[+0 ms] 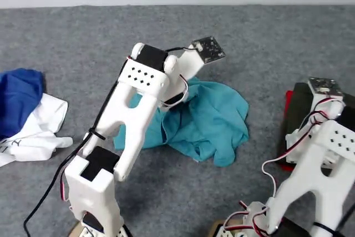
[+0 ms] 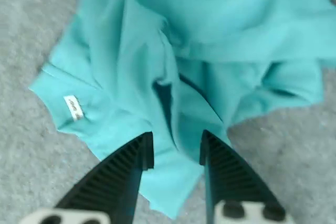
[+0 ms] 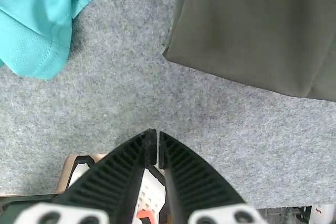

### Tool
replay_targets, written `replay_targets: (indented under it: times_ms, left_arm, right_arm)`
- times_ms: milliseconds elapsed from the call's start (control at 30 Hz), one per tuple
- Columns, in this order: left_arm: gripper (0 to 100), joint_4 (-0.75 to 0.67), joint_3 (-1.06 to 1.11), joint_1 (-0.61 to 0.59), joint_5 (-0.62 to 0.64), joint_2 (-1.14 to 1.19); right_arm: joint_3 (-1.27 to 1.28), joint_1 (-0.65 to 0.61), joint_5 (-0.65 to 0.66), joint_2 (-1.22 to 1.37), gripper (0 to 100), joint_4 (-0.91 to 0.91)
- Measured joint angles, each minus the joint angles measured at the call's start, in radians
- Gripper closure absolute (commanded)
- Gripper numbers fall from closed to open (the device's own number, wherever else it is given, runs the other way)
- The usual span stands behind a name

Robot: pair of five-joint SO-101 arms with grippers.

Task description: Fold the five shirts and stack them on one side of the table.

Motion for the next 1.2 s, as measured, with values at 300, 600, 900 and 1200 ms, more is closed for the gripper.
replay_targets:
  times_ms: [300, 600, 900, 1200]
  left_arm:
    - [84, 0.009, 0.161, -0.038, 0.003, -0.002]
    - [84, -0.15, 0.361, -0.037, 0.058, -0.002]
    - [84, -0.232, 0.407, -0.029, 0.137, -0.002]
    - [85, -0.29, 0.407, 0.055, 0.209, -0.002]
  right_arm:
    - [0.0, 0.0, 0.0, 0.0, 99.0, 0.0]
    - [0.0, 0.0, 0.0, 0.0, 99.0, 0.0]
    - [0.0, 0.0, 0.0, 0.0, 99.0, 0.0]
    - [0.0, 0.0, 0.0, 0.0, 99.0, 0.0]
